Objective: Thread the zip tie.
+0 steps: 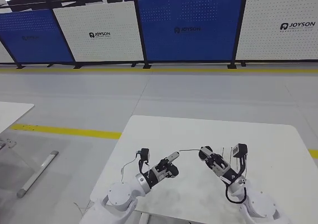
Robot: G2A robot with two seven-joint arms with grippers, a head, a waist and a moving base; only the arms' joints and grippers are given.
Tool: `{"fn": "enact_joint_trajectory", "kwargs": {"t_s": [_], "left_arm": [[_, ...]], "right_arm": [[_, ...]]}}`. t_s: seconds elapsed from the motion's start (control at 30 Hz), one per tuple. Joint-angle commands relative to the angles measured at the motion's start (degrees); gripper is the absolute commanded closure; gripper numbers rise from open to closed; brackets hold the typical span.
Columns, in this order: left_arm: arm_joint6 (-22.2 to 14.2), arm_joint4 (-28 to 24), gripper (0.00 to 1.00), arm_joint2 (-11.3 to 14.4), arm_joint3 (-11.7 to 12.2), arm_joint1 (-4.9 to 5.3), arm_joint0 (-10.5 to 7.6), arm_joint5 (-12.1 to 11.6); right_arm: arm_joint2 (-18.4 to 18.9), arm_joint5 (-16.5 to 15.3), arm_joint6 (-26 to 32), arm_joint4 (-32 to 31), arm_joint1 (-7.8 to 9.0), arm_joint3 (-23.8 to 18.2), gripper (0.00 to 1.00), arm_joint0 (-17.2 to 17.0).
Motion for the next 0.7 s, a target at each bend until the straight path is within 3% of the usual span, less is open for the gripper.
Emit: {"fn": "enact_joint_trajectory", "kwargs": {"t_s": [0.0, 0.13, 0.27, 0.33, 0.67], "left_arm": [[0.5, 0.3, 0.00, 0.2, 0.1, -0.03, -0.19, -0.3], [2.3, -0.2, 0.00, 1.7, 2.3, -0.42, -1.88, -0.6], [4.2, 0.3, 0.00, 5.3, 4.6, -1.17, -4.34, -0.3], [7.4, 0.4, 0.00, 7.2, 5.4, -1.72, -5.52, -0.4], [7.4, 0.0, 0.00, 7.4, 5.3, -1.78, -5.58, -0.2]], "right_arm": [[0.2, 0.2, -1.0, 0.0, -0.04, -0.2, 1.00, -0.3], [-0.2, 0.2, -3.0, -2.3, -0.28, -0.2, 1.00, -0.8], [-1.4, 0.4, -4.1, -5.4, -0.62, 0.0, 1.00, -0.8], [-1.5, 0.8, -4.1, -6.0, -0.67, 0.2, 1.00, -0.7], [-1.5, 0.8, -4.1, -6.0, -0.67, 0.2, 1.00, -0.7]]}}
